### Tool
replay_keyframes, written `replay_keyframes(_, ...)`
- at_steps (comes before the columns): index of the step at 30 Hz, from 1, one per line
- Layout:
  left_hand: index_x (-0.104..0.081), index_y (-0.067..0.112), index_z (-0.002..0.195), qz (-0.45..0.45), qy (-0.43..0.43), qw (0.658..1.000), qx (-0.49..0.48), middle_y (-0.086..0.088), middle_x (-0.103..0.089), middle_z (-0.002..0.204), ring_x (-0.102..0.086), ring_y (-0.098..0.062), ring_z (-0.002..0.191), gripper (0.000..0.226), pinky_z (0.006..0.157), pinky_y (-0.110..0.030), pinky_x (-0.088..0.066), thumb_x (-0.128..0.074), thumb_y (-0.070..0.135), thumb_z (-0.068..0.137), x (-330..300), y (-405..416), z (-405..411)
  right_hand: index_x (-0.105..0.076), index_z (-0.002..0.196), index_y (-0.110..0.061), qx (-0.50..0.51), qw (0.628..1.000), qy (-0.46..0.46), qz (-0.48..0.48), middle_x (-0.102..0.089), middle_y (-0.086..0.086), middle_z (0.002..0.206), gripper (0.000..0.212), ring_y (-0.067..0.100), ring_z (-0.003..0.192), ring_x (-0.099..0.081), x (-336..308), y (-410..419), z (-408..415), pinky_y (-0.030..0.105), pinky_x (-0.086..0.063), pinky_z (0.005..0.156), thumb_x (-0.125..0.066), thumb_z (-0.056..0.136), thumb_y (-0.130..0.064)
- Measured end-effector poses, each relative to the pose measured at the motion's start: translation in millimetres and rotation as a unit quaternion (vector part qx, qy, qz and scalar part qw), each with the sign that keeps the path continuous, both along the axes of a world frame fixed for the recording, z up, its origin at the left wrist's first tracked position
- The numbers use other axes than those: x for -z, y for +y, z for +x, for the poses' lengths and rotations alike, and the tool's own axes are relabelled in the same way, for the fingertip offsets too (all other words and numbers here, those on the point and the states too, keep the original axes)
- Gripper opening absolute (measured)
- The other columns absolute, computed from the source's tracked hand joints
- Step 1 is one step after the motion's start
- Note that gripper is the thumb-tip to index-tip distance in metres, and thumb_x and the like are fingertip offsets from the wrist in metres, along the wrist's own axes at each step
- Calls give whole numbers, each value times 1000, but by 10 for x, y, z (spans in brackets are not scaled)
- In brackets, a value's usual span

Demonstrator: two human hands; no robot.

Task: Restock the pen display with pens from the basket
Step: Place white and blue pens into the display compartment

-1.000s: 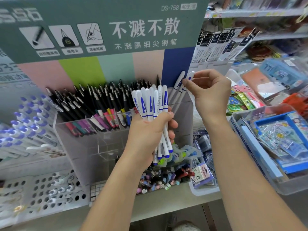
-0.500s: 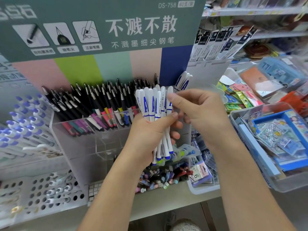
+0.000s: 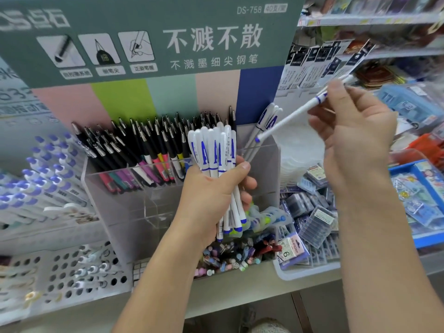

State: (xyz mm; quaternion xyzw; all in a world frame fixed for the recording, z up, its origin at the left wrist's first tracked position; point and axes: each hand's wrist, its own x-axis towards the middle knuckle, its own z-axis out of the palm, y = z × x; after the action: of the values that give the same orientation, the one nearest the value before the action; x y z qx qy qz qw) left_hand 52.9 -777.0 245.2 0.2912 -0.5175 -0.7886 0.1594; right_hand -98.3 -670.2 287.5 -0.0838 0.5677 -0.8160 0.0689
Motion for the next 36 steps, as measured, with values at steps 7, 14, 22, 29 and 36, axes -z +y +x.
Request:
replay_keyframes(7,-65,10,93,19,5,1000,-6,-4,-58,61,-53,-16,47,2,47,-26,-48,-68,9,93,30,45,-17,-68,83,-8,-8,984,71,164,-72,9,75,10,25,65,-74,283,-215,-163,39,-63,65,-77,88,-8)
replay_keyframes(14,-64,7,100,17,-2,1000,1,-5,-60,64,-56,-18,50,9,50,-28,-50,-68,9,93,52,64,11,-75,78,-17,20,945,168,279,-74,-3,71,17,11,63,-70,497,-279,-107,26,-59,64,-90,74,-22)
replay_keyframes(22,-66,9,103,62,10,997,50,-5,-65,67,-56,-15,50,10,49,-26,-50,-66,9,93,-13,107,46,-60,71,-24,73,917,187,345,-66,-9,67,32,4,60,-63,370,-227,37,29,-56,63,-90,73,-35)
replay_keyframes(29,-69,5,105,92,18,993,75,-15,-73,80,-57,-14,48,14,44,-22,-48,-63,7,93,-66,106,51,-79,89,-11,-272,933,-51,228,-71,5,71,24,15,59,-55,210,-39,436,22,-48,51,-69,93,-32)
replay_keyframes(36,-70,4,105,76,31,996,36,-18,-77,90,-73,-19,64,14,52,-26,-58,-62,4,93,-88,139,40,-74,78,-10,-229,960,-91,131,-70,9,70,20,16,58,-60,216,-69,482,22,-51,50,-67,95,-18)
